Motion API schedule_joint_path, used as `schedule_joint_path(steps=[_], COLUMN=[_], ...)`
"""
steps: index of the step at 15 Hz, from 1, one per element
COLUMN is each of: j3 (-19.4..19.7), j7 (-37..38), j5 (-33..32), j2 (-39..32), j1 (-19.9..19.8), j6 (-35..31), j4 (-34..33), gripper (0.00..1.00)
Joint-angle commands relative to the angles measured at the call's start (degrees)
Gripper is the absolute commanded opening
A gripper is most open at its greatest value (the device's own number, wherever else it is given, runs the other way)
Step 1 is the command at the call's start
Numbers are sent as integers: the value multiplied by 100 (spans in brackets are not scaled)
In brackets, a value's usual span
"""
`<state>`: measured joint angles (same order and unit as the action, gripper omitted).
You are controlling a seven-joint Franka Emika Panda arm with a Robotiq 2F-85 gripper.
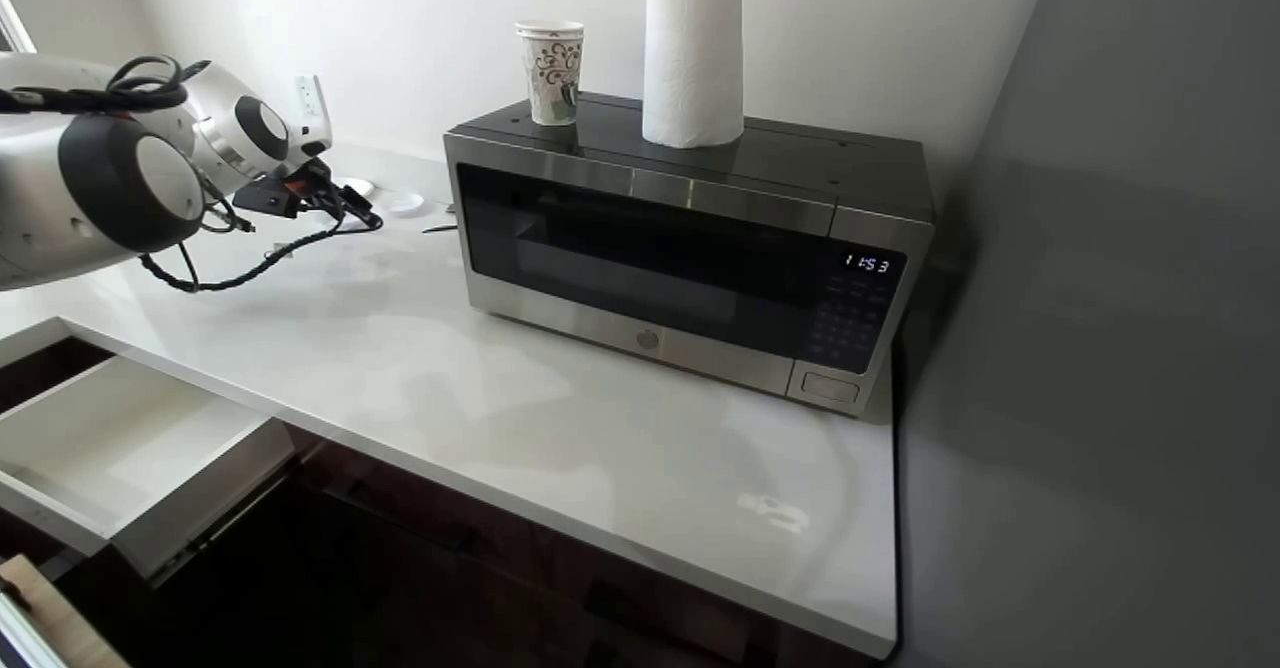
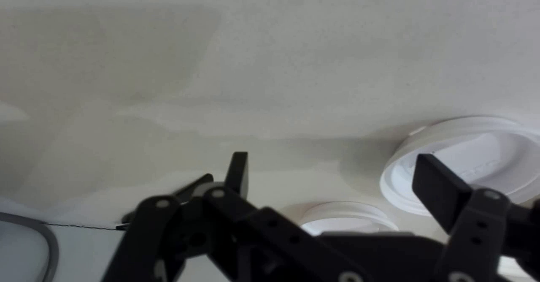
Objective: Put the lid on the microwave
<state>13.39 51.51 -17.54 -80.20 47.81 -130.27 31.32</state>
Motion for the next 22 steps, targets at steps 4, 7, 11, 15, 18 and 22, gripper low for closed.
schedule_joint_path(steps=[4, 7, 11, 15, 18, 22], j3=[99, 157, 202, -182, -419, -349], j7=[-327, -337, -308, -654, -953, -864], j5=[-70, -61, -51, 178, 315, 270], j2=[-238, -266, -265, -568, -242, -216], j1=[72, 88, 92, -107, -60, -23], j6=[85, 73, 63, 32, -276, -74], j4=[-306, -323, -329, -1107, -571, -604], gripper=[76, 50, 19, 62, 84, 89])
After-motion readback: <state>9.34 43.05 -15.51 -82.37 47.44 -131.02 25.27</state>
